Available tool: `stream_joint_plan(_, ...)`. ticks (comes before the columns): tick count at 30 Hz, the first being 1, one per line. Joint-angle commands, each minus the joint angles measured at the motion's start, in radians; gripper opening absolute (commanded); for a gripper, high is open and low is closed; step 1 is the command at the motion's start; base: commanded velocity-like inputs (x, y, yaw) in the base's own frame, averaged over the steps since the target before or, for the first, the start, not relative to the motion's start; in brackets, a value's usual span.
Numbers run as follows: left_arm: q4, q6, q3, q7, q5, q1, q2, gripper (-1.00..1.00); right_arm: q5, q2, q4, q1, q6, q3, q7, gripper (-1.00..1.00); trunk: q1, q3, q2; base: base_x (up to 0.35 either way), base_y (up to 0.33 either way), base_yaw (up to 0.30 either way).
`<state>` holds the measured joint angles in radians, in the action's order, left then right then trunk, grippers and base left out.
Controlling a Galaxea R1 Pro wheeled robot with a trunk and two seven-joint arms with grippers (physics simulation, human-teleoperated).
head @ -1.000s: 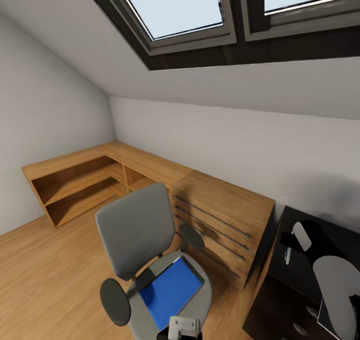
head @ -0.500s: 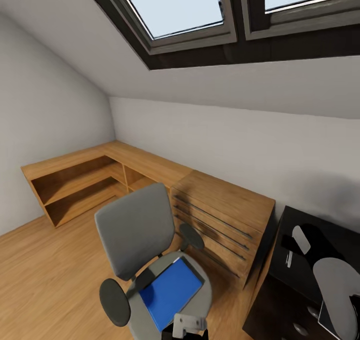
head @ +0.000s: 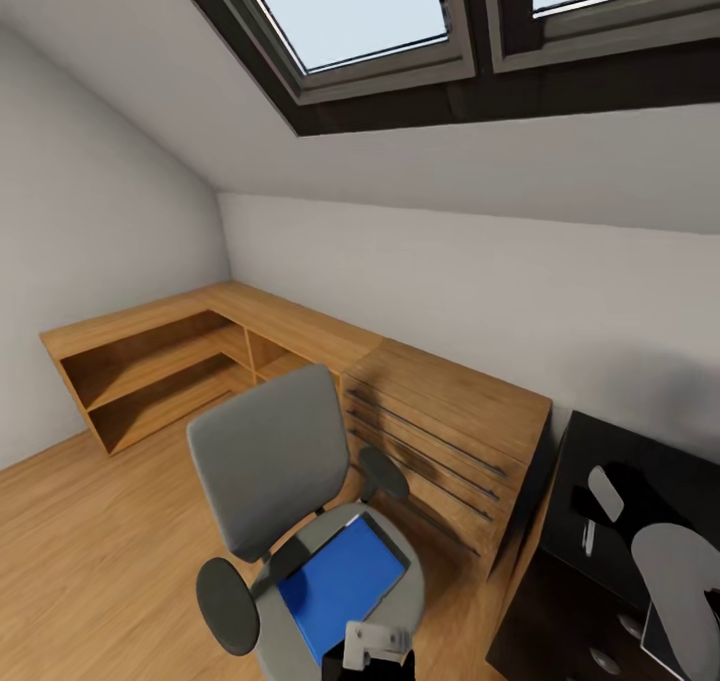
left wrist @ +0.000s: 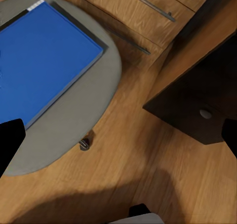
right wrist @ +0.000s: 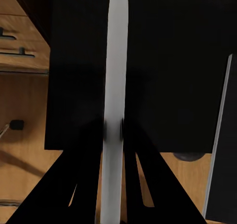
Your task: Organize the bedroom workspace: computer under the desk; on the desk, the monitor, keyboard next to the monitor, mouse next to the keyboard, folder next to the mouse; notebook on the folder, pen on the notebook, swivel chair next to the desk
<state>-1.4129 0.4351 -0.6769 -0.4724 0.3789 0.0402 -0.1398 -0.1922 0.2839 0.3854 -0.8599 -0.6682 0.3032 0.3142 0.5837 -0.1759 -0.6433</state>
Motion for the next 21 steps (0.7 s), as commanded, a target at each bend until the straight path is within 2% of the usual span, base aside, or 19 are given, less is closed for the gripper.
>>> stream_joint_plan(1, -0.003, 0.002, 0.001, -0.008, 0.01, 0.0, 0.0, 1.0, -0.011, 0.0, -0.002, -0.001, 0.001, 0.002, 0.006, -1.0, 0.004, -0.005, -0.009, 0.0, 0.0, 0.0)
stream_joint_plan(10, -0.008, 0.002, 0.018, -0.008, 0.019, 0.0, 0.0, 1.0, -0.01, 0.002, -0.016, -0.001, 0.008, 0.002, 0.005, -1.0, 0.039, -0.033, -0.072, 0.0, 0.0, 0.0)
stream_joint_plan(21, -0.011, 0.002, 0.022, -0.007, 0.021, 0.0, 0.0, 1.0, -0.009, 0.003, -0.027, -0.001, 0.019, 0.002, 0.005, -1.0, 0.081, -0.067, -0.149, 0.0, 0.0, 0.0)
